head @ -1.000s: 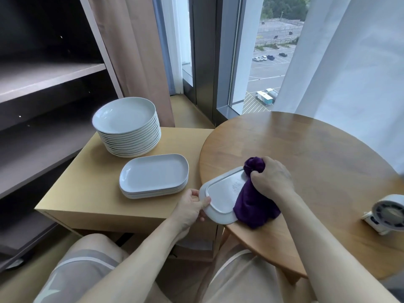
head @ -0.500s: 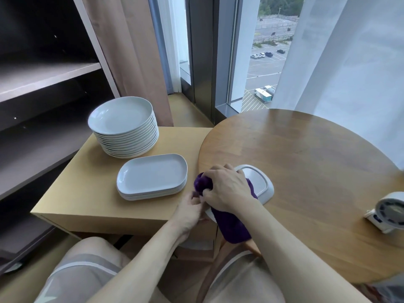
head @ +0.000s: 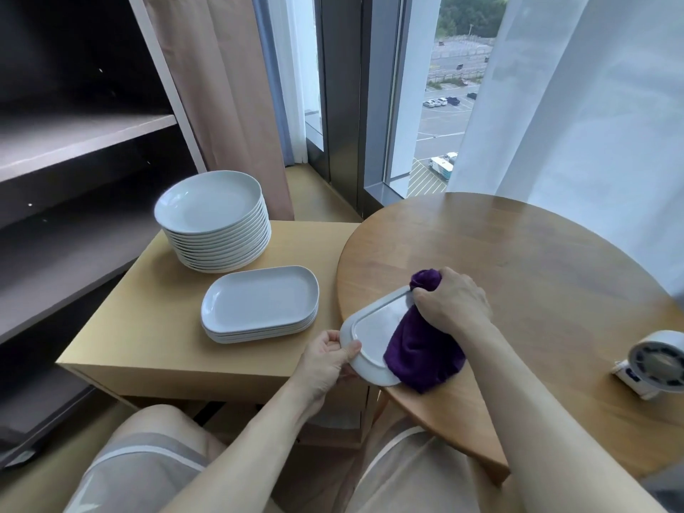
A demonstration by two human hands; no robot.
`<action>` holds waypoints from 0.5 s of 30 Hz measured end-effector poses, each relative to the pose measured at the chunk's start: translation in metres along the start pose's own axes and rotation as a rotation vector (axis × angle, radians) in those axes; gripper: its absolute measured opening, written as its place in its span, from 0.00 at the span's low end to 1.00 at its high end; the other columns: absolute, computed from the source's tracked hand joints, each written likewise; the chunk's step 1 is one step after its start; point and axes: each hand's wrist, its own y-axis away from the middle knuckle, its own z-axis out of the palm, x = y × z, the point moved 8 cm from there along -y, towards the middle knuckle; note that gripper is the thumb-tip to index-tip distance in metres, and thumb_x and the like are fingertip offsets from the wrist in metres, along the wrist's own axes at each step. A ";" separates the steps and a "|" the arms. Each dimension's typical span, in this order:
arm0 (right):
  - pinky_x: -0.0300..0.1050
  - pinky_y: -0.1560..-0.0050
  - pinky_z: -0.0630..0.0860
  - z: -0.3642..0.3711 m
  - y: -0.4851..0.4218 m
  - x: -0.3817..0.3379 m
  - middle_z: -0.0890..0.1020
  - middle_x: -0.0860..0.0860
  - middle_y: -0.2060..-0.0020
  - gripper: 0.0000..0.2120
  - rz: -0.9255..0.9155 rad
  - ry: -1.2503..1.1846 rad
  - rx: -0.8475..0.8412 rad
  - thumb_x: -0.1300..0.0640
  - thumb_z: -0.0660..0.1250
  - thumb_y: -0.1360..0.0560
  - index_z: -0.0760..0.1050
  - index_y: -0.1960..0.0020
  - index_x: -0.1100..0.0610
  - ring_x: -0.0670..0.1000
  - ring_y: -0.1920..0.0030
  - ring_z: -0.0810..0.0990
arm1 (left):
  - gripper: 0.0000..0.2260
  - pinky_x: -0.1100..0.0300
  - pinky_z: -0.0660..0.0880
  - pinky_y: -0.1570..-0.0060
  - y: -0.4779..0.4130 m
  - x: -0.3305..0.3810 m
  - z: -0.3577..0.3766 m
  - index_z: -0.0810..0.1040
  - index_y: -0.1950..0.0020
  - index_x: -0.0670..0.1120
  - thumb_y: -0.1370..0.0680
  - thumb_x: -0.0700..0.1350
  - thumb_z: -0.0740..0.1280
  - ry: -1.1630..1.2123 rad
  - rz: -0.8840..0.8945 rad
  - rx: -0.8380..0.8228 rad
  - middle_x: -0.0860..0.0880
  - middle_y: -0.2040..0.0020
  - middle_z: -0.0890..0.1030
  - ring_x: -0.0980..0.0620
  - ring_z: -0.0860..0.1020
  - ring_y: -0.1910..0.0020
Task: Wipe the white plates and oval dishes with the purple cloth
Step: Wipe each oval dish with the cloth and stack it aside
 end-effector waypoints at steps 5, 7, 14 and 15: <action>0.56 0.39 0.72 0.002 0.023 0.009 0.69 0.57 0.34 0.30 0.034 0.114 -0.088 0.41 0.65 0.25 0.65 0.29 0.55 0.65 0.33 0.72 | 0.12 0.56 0.81 0.67 0.003 -0.003 0.000 0.72 0.42 0.41 0.21 0.41 0.72 -0.014 -0.041 0.013 0.48 0.58 0.87 0.50 0.85 0.64; 0.56 0.38 0.72 0.008 0.038 0.003 0.67 0.57 0.33 0.31 0.007 0.173 -0.127 0.42 0.65 0.24 0.63 0.27 0.57 0.65 0.33 0.71 | 0.13 0.55 0.81 0.67 0.004 -0.003 0.000 0.72 0.42 0.42 0.21 0.42 0.73 -0.011 -0.057 0.009 0.47 0.56 0.87 0.49 0.86 0.63; 0.51 0.46 0.70 0.058 0.094 -0.069 0.69 0.55 0.35 0.27 -0.402 0.411 -0.187 0.43 0.64 0.23 0.65 0.31 0.57 0.60 0.36 0.72 | 0.14 0.62 0.74 0.69 0.005 -0.002 0.001 0.75 0.42 0.41 0.21 0.47 0.73 -0.066 -0.078 -0.054 0.50 0.65 0.84 0.55 0.78 0.71; 0.51 0.47 0.70 0.059 0.096 -0.075 0.70 0.55 0.35 0.25 -0.436 0.402 -0.164 0.44 0.64 0.23 0.66 0.33 0.56 0.60 0.37 0.72 | 0.14 0.63 0.73 0.69 0.006 -0.002 0.001 0.75 0.42 0.41 0.21 0.48 0.72 -0.079 -0.077 -0.058 0.51 0.66 0.82 0.56 0.76 0.72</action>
